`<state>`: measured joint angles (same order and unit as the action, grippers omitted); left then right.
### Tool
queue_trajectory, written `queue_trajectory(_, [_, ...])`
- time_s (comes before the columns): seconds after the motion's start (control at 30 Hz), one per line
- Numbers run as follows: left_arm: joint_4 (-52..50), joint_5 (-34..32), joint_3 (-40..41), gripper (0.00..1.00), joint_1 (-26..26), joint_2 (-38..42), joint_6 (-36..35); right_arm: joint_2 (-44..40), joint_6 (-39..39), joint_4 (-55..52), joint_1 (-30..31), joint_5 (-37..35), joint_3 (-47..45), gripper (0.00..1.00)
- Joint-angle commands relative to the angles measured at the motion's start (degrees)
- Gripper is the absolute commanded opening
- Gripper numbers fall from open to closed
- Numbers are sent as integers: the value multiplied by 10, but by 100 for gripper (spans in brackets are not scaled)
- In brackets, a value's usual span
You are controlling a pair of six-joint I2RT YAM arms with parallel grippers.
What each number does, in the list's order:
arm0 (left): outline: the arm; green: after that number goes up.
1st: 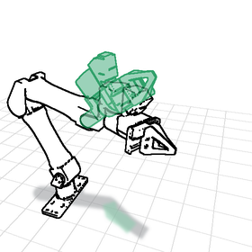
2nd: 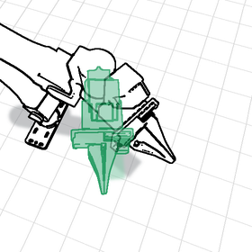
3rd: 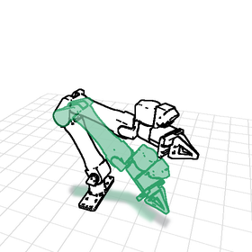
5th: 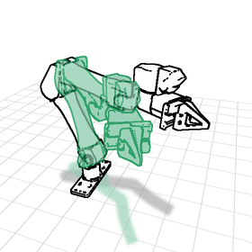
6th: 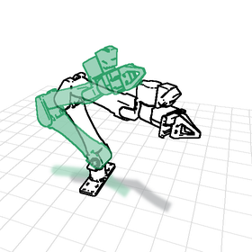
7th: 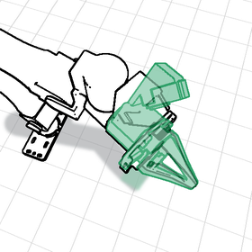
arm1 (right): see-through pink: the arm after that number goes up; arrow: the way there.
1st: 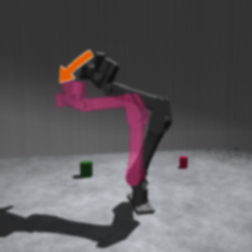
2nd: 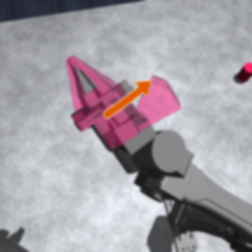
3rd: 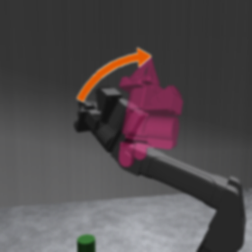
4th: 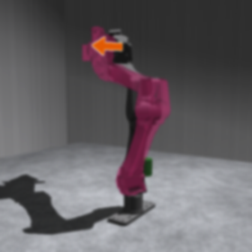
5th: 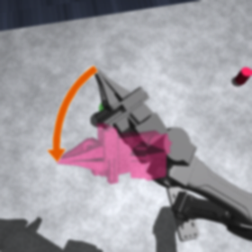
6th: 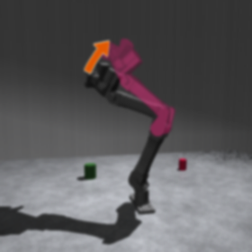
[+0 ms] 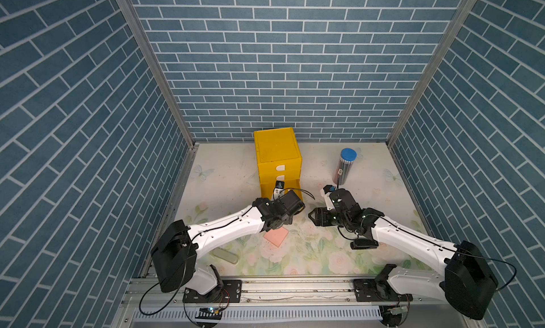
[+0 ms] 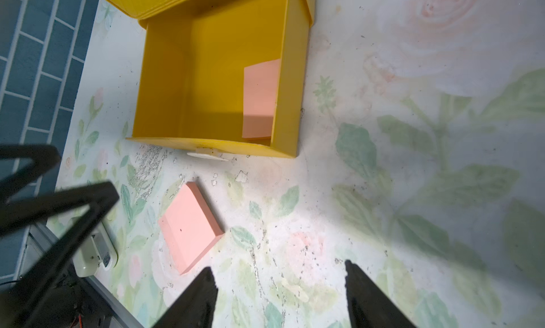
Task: Please put the sticky notes in the drawer by color
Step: Pick up the sticky notes from the center of the board.
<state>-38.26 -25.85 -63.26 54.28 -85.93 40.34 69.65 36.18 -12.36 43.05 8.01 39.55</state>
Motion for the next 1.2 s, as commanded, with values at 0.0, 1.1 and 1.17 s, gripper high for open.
queue_trajectory(0.0, [12, -4, -8, 87, -12, -20, -42, 1, 2, 11, -2, 15, -9, 71])
queue_trajectory(1.1, [80, 194, 154, 100, -1, -18, -142, -24, -8, 35, 2, 24, -60, 70])
queue_trajectory(1.17, [79, 187, 152, 100, -1, -26, -145, -24, -7, 35, 2, 23, -60, 70])
